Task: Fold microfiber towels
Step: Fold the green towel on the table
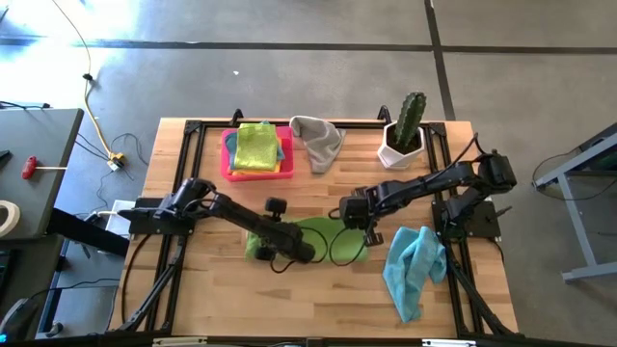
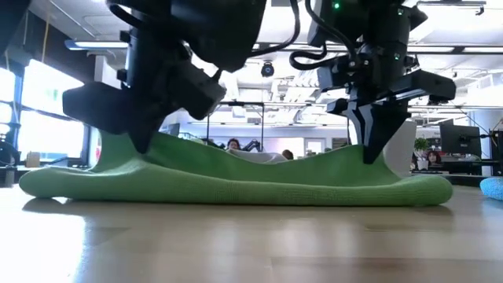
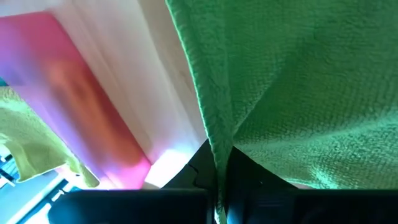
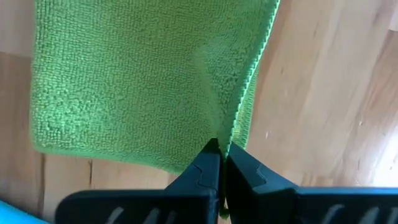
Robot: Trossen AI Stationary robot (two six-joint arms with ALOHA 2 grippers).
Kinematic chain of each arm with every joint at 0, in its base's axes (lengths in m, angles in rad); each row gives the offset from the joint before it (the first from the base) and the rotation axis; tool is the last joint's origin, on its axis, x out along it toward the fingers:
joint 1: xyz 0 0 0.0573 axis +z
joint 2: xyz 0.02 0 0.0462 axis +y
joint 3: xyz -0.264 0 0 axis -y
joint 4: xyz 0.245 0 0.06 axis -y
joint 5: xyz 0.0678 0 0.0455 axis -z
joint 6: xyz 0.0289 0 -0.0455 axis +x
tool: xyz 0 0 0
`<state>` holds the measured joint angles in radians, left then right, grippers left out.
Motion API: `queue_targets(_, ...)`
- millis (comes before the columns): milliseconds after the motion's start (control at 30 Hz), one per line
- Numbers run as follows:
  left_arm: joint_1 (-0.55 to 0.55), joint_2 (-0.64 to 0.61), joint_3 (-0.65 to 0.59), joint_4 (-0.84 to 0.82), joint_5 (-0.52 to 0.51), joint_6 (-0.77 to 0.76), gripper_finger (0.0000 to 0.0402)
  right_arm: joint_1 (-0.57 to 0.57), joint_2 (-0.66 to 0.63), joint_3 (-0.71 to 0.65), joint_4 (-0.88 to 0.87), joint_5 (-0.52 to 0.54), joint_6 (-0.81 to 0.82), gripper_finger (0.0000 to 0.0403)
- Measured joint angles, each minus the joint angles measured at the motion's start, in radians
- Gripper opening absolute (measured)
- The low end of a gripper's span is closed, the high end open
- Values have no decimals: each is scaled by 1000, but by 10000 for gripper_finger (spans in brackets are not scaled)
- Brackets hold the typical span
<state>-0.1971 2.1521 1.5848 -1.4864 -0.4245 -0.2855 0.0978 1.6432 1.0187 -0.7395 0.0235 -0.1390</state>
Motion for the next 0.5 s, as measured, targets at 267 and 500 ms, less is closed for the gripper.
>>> queue_targets(267,34,0,0,-1,17,-3,0,-20,0,1,8,0,2,0)
queue_targets(500,40,0,0,-9,67,-26,0,-22,0,1,12,3,2,0)
